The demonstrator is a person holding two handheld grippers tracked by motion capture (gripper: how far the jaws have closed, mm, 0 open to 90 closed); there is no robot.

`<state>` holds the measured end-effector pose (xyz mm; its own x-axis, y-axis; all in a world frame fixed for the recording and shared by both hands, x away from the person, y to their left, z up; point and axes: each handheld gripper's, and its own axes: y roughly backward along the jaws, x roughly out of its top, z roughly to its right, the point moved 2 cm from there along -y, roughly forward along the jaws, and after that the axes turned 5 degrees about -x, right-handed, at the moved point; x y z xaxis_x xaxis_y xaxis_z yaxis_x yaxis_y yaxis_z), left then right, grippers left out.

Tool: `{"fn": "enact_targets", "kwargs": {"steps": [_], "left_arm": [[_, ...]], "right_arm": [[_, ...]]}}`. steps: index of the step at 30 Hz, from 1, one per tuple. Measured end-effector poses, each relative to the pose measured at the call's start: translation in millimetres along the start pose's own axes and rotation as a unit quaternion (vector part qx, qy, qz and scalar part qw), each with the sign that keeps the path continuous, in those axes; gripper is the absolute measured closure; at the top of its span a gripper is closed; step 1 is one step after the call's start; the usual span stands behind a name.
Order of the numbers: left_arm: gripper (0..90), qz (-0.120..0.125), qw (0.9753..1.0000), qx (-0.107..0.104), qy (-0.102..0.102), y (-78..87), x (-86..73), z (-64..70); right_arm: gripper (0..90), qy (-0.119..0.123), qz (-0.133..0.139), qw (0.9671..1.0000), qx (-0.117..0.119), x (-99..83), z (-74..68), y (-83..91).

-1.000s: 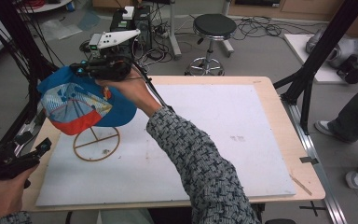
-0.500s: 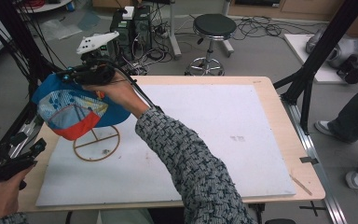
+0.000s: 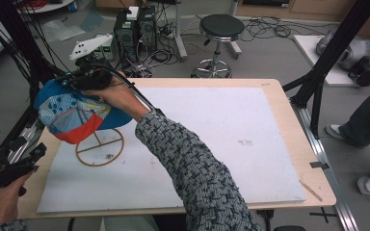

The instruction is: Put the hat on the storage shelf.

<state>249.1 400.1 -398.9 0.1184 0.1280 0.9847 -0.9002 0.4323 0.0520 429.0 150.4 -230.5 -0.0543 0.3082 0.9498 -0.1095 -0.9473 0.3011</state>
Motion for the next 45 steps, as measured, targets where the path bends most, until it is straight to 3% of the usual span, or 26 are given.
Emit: {"fn": "enact_targets", "kwargs": {"steps": [8,17,25,29,37,42,45], "left_arm": [[18.0,-0.001,1.0000,0.001,0.000,0.2,-0.3,-0.9],[18.0,0.000,1.0000,-0.001,0.000,-0.2,-0.1,0.0],[18.0,0.003,1.0000,0.000,0.001,1.1,-0.2,-1.1],[18.0,-0.001,1.0000,-0.002,0.000,-1.3,-1.1,-0.1],[18.0,-0.007,1.0000,-0.007,-0.001,-6.8,-3.1,2.9],[17.8,-0.008,1.0000,-0.005,-0.004,-9.5,-3.5,3.9],[17.4,-0.011,0.9999,-0.008,-0.004,-12.2,-5.2,5.0]], "right_arm": [[88.6,-0.003,-0.002,1.0000,-0.004,-1.1,0.8,-0.8],[81.4,-0.015,-0.002,0.9999,-0.008,-3.2,-0.1,-0.7],[63.5,-0.028,0.009,0.9992,-0.025,-5.1,5.0,7.3],[54.3,-0.040,0.025,0.9980,-0.042,-6.2,10.1,20.6],[49.3,-0.057,0.046,0.9946,-0.074,-13.1,24.5,54.9],[43.7,-0.062,0.058,0.9909,-0.104,-17.3,33.3,81.9],[41.0,-0.065,0.067,0.9868,-0.133,-21.6,40.3,107.6]]}}
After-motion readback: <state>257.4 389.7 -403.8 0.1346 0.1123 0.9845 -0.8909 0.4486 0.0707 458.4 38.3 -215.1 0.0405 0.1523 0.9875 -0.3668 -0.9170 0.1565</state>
